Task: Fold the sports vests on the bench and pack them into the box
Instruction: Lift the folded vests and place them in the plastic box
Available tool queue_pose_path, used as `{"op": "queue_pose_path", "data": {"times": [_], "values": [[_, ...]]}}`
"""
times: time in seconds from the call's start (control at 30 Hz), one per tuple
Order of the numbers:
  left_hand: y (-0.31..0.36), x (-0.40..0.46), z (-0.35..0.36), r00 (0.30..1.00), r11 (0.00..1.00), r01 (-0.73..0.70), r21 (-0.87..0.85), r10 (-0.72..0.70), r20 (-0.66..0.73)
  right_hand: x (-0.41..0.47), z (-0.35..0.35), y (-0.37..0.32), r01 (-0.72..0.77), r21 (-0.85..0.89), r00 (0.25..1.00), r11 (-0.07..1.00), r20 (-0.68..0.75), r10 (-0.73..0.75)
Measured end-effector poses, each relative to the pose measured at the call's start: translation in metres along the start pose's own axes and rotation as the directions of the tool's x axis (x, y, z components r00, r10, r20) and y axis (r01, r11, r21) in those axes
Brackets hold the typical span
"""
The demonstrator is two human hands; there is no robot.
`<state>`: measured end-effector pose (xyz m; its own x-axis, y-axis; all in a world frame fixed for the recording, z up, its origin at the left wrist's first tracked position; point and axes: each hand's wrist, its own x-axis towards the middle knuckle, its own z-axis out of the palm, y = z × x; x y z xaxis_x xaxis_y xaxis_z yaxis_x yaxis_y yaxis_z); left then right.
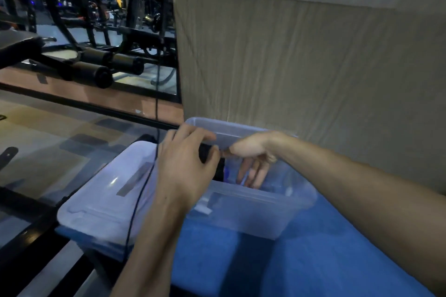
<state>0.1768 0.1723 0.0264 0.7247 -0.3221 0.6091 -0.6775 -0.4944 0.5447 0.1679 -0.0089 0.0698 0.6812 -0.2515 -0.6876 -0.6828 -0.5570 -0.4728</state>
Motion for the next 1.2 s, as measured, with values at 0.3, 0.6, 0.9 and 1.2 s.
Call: {"op": "queue_pose_path", "data": {"times": [0.3,0.6,0.9,1.2], "values": [[0.133,-0.052,0.072,0.935,0.935,-0.294,-0.2,0.325,0.141,-0.142,-0.057,0.216,0.619,0.321,0.497,0.717,-0.867,-0.041],[0.234,-0.131,0.169,0.71,0.779,-0.529,-0.337,0.624,0.327,-0.168,-0.027,0.501,0.499,0.862,0.646,0.086,-0.436,0.627],[0.277,-0.146,0.229,0.638,0.78,-0.526,-0.341,0.626,0.448,-0.132,-0.071,0.515,0.509,0.851,0.753,-0.132,-0.365,0.547],[0.396,-0.092,0.333,0.547,0.804,-0.469,-0.366,0.59,0.594,-0.099,-0.099,0.532,0.543,0.832,0.733,-0.118,-0.4,0.551]]}}
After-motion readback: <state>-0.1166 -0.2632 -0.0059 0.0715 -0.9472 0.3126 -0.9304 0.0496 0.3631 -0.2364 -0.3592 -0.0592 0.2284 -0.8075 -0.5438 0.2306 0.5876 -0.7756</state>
